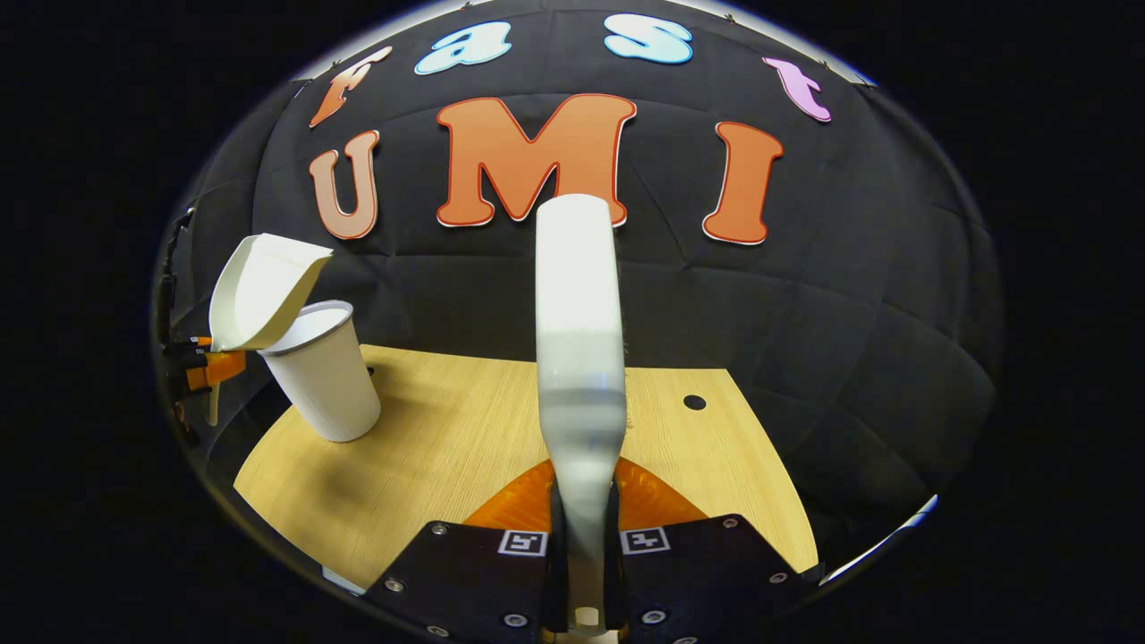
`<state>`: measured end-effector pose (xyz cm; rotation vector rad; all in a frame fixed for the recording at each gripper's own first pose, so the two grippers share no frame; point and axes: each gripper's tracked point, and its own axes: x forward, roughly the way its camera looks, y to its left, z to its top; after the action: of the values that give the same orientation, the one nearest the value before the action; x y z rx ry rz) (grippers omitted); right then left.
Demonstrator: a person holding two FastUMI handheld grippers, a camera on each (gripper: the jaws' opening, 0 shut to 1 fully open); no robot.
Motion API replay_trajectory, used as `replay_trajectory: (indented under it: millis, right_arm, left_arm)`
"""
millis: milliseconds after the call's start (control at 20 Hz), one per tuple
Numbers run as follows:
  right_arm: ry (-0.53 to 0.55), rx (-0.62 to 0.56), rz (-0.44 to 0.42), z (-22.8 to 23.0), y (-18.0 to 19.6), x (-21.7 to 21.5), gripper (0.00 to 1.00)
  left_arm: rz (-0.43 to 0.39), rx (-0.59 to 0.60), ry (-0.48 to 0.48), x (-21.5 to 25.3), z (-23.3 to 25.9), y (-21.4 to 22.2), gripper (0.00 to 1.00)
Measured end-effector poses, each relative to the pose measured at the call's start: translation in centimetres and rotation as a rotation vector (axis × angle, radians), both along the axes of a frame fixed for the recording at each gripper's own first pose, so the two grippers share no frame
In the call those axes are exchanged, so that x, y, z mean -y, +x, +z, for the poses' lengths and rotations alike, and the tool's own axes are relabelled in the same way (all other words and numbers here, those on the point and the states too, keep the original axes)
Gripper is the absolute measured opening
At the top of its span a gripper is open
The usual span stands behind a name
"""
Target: Pick up the small broom and dustpan from the desktop, sweep the trash into the dustpan with the broom, and then empty the trash into the garbage bin.
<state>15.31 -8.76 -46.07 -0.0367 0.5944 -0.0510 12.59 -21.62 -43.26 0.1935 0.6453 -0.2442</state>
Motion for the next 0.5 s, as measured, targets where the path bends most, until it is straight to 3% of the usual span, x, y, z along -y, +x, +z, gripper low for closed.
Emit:
replay_trajectory:
  millis: [250, 500]
  right_arm:
    - [-0.001, -0.012, 0.019, -0.3, -1.1, 0.2, 0.15]
    - [0.008, -0.091, 0.039, -3.5, -2.6, 0.0, 0.15]
  left_arm:
    - [0.029, -0.076, -0.145, 4.3, 0.1, -2.3, 0.28]
    - [-0.005, -0.190, -0.158, 7.1, -1.4, -5.7, 0.28]
